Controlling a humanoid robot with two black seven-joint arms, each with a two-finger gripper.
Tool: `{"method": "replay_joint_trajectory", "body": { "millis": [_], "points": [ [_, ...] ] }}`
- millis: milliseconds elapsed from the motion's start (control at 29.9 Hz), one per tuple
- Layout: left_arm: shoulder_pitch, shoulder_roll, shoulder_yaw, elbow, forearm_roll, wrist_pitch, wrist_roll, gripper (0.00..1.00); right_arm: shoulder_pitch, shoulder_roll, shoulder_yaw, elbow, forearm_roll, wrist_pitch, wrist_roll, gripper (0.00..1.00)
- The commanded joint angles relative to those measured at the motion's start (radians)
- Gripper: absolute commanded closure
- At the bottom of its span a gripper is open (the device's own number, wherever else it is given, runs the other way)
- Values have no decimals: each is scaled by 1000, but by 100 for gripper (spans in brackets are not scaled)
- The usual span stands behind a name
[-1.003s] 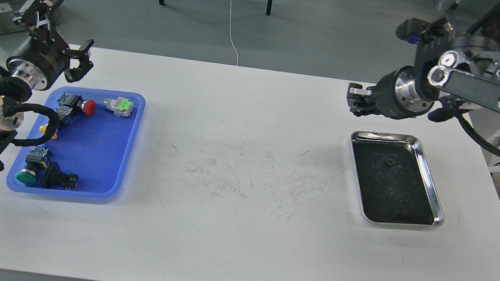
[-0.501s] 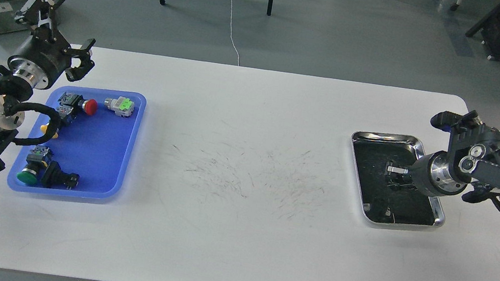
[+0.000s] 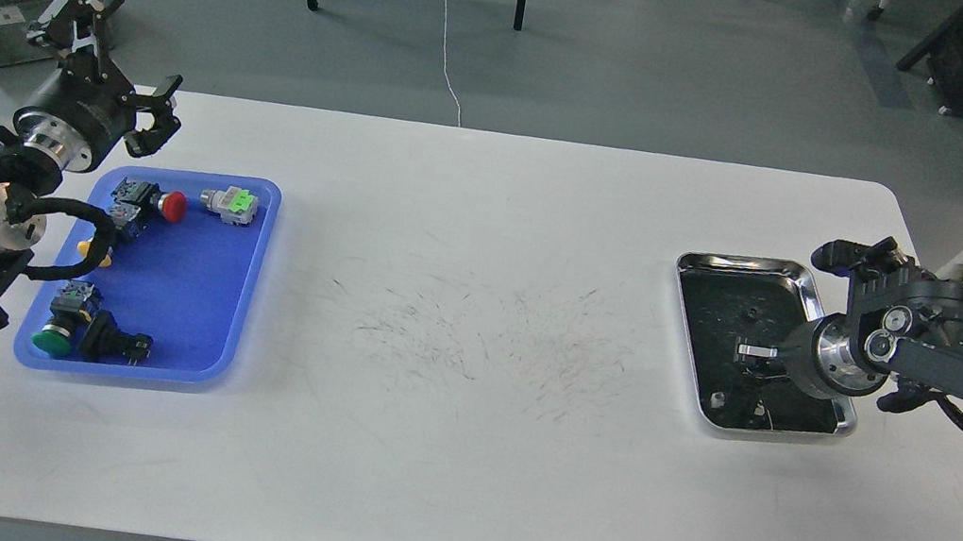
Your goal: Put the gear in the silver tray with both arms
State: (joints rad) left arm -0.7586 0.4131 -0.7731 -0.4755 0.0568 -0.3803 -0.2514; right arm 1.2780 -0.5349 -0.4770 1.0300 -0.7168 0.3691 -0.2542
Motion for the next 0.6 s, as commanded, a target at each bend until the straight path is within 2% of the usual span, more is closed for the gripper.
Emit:
{"method": "replay_joint_trajectory", "body": {
  "millis": [0, 67, 134, 267, 334, 568],
  "points": [
    [-1, 0, 0, 0, 0, 0, 0, 2, 3, -8, 15, 1, 2, 2, 1, 72],
    [-1, 0, 0, 0, 0, 0, 0, 2, 4, -14, 15, 2, 3, 2, 1, 55],
    [-1, 0, 0, 0, 1, 0, 0, 2, 4, -16, 20, 2, 4, 2, 1, 29],
    [-1, -2, 0, 0, 3, 1, 0, 2, 8, -17, 29, 2, 10, 4, 1, 10],
    [-2, -2, 0, 0, 3, 1, 0, 2, 8, -17, 47, 1, 10, 5, 1, 7],
    [-2, 0, 2, 2, 3, 3, 1, 2, 11, -42, 159, -7, 11, -2, 1, 6]
  ]
}}
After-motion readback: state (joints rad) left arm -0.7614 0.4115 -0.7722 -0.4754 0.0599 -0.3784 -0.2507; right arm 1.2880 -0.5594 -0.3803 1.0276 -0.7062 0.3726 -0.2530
